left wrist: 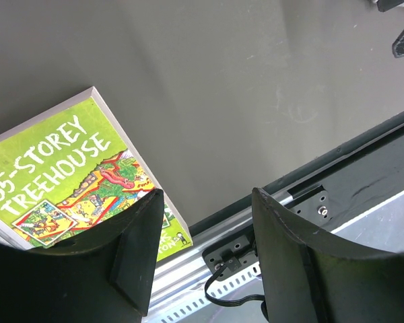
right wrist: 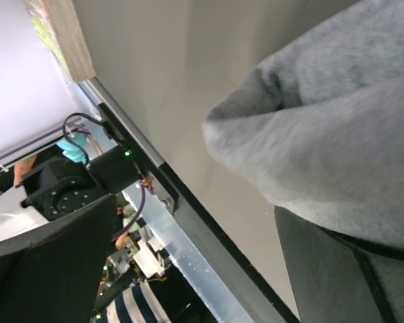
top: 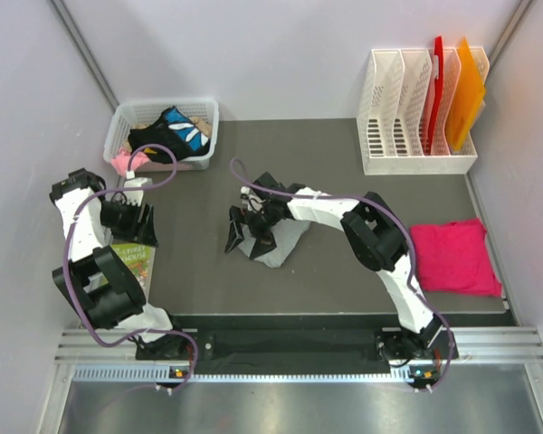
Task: Fold and stack the t-shirts
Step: Smooth out wrinkles on the folded tshirt
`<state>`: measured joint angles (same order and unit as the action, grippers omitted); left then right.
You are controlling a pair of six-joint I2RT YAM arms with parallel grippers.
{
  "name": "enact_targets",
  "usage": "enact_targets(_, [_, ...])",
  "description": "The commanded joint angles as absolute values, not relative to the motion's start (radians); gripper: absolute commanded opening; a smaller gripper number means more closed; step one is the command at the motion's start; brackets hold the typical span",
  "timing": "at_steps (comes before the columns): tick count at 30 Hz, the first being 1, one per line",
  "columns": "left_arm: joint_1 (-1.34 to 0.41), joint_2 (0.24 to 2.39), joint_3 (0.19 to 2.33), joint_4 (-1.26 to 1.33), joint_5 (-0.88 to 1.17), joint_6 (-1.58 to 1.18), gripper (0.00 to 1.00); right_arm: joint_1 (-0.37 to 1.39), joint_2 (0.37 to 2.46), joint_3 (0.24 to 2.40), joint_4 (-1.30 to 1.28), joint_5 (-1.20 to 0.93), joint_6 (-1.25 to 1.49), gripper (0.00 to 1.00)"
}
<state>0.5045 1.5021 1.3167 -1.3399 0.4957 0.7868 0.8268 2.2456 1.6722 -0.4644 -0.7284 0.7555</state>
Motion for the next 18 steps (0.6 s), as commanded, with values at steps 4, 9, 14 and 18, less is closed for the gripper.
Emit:
enact_targets(4, [0.509,1.479,1.347,-1.506,0.508,0.807,0.6,0.812,2.238,1.9,-0.459,-0.779,0.779,1.0])
enact_targets(9, [0.509,1.465,1.336,-1.508,0.496,0.81,0.6,0.796,2.286,1.931,-0.39,-0.811,0.844,1.0])
enact_targets(14, [0.509,1.456,1.344,-1.506,0.477,0.808,0.6,0.796,2.316,1.861,-0.324,-0.822,0.87,1.0])
enact_targets(18, [0.509,1.448,1.341,-1.506,0.472,0.807,0.6,0.789,2.345,1.787,-0.24,-0.851,0.908,1.0])
